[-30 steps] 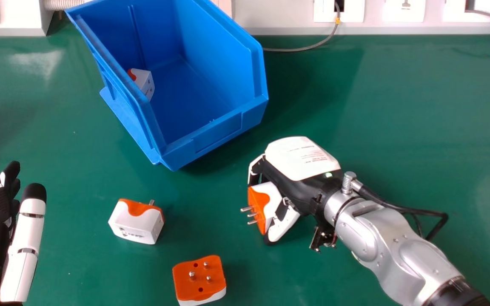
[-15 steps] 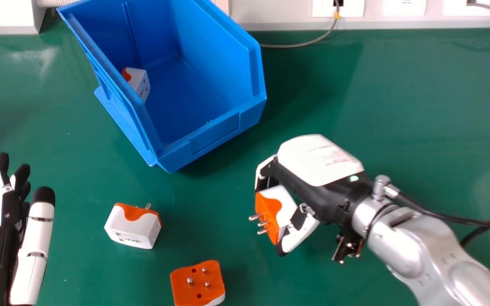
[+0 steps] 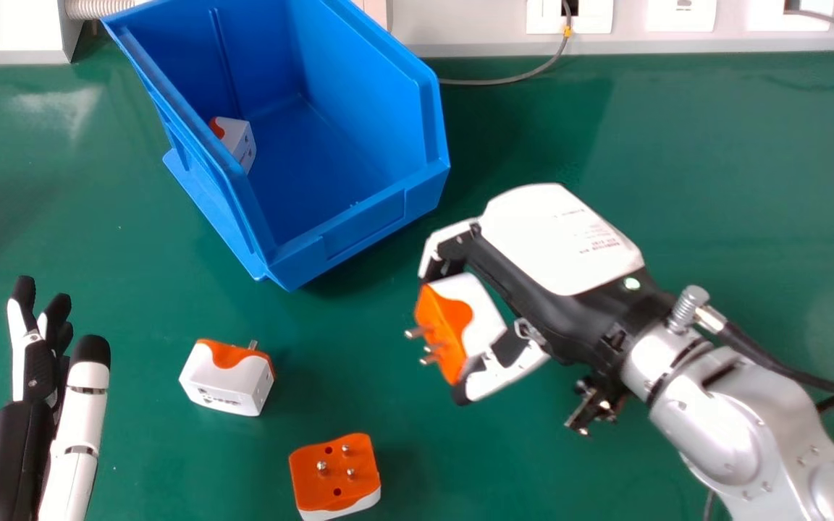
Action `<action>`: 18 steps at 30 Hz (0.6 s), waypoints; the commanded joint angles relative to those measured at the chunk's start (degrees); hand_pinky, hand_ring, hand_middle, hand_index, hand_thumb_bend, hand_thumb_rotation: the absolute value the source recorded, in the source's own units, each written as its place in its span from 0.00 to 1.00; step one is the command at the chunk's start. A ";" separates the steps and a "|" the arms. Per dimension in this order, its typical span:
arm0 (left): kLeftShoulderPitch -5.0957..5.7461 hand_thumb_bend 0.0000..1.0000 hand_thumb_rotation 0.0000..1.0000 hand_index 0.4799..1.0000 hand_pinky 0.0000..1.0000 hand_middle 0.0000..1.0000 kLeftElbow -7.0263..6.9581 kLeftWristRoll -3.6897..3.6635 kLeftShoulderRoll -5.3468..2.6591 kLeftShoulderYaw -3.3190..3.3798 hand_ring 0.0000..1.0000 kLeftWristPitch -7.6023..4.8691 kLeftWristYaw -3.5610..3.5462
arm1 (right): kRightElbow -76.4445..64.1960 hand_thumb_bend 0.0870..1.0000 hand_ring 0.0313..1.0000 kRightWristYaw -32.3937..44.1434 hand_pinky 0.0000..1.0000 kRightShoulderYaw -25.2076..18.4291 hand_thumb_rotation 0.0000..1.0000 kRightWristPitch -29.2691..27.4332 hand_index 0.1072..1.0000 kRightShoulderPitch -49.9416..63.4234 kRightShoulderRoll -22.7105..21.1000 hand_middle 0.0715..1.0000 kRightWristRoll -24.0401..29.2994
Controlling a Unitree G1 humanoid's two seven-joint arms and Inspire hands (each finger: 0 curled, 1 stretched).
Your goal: Pick all objects and put in blue box
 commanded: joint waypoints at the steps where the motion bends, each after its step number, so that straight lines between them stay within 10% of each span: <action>1: 0.33 0.39 1.00 1.00 1.00 1.00 -0.62 -0.73 0.54 0.41 1.00 -1.48 -0.23 | 0.25 0.44 0.09 -2.03 0.07 -0.56 0.15 -0.86 0.41 -4.24 2.41 0.14 1.06; 8: 0.55 0.38 1.00 1.00 1.00 1.00 -0.77 -0.23 0.68 0.19 1.00 -1.04 -0.23 | 6.82 0.44 0.06 -4.46 0.05 0.33 0.15 -1.24 0.41 -12.11 7.95 0.11 0.22; 18: 2.13 0.40 1.00 1.00 1.00 1.00 -2.97 2.40 -0.81 -1.66 1.00 -0.79 1.18 | 27.93 0.44 0.06 -10.71 0.04 2.67 0.15 -3.32 0.41 -30.29 13.97 0.12 -1.09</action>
